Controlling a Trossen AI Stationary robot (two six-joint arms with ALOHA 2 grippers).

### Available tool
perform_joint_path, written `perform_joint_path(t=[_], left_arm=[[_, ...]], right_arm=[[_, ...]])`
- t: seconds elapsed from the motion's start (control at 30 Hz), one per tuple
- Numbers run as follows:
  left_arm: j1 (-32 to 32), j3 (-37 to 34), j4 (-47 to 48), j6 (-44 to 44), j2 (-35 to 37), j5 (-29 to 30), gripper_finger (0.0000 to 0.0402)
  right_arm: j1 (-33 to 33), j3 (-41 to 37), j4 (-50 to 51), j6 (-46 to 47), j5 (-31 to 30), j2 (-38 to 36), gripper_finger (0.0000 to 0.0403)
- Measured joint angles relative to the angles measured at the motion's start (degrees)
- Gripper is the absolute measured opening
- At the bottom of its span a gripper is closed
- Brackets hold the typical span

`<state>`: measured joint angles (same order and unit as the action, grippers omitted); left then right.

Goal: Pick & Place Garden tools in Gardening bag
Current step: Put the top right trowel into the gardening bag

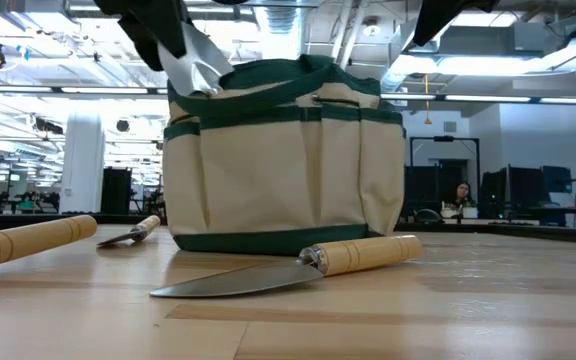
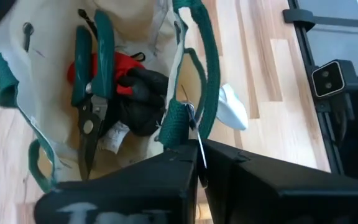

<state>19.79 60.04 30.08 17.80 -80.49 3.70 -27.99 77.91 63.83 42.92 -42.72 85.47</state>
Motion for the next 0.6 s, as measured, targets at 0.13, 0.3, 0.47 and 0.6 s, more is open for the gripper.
perform_joint_path(t=[0.13, 0.3, 0.47, 0.6], left_arm=[[0.0, 0.1, -1.0, -0.9, -2.0, 0.1, 0.0002], [0.0, 0.1, -3.4, -1.1, -2.6, 0.2, 0.0002], [0.1, 0.1, -5.5, -2.6, -2.5, 0.8, 0.0002], [-0.1, 0.1, -5.5, -2.8, -2.5, 1.5, 0.0002]], right_arm=[[0.0, 0.0, 0.0, 0.0, 0.0, 0.0, 0.0], [0.0, 0.0, 0.0, 0.0, 0.0, 0.0, 0.0], [0.0, 0.0, 0.0, 0.0, 0.0, 0.0, 0.0], [0.0, 0.0, 0.0, 0.0, -0.7, 0.0, 0.0]])
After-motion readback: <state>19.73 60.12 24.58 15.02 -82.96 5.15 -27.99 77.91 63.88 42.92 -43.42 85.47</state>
